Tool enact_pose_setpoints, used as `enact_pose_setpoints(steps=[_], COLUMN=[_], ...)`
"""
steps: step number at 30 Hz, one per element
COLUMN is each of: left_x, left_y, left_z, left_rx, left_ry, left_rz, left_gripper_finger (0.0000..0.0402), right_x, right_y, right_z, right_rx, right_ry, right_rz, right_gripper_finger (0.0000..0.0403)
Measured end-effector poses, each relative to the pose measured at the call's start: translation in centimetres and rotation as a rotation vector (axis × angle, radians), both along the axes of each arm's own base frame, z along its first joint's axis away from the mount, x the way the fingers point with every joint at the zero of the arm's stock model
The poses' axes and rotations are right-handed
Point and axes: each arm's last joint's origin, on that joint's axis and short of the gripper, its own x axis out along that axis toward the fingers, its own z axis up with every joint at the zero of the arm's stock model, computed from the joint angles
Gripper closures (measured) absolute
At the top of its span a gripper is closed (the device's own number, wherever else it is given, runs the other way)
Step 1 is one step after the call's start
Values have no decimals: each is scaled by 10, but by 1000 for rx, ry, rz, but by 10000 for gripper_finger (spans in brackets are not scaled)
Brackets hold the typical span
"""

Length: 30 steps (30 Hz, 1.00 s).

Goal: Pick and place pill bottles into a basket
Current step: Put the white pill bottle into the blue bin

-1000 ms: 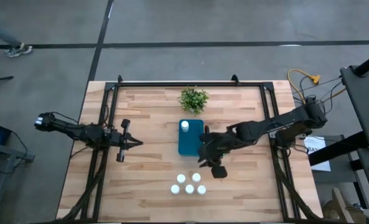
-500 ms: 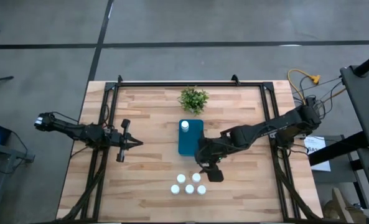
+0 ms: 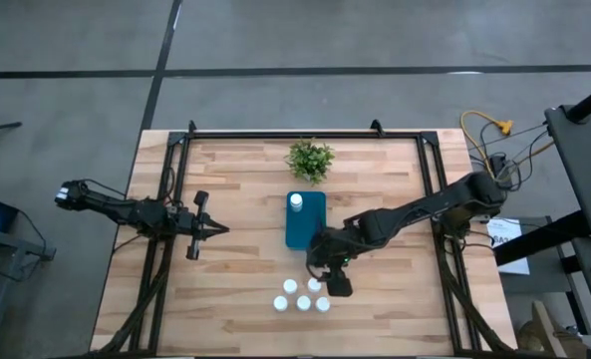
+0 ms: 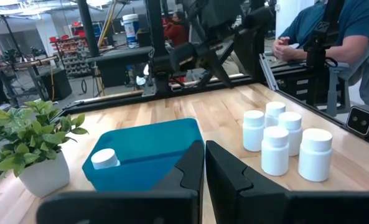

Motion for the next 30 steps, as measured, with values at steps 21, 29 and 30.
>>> enact_pose_setpoints(steps=[21, 29, 30], left_x=[0, 0, 0], left_y=[0, 0, 0], left_z=[0, 0, 0], left_rx=[-1, -1, -1], left_ry=[6, 6, 6], left_rz=[0, 0, 0], left_gripper_finger=[402, 402, 402], right_x=[8, 11, 11], right_y=[5, 6, 6], right_z=[-22, -19, -19], right_rx=[3, 14, 14], right_ry=[57, 23, 23], right_rz=[10, 17, 18], right_gripper_finger=[206, 206, 206])
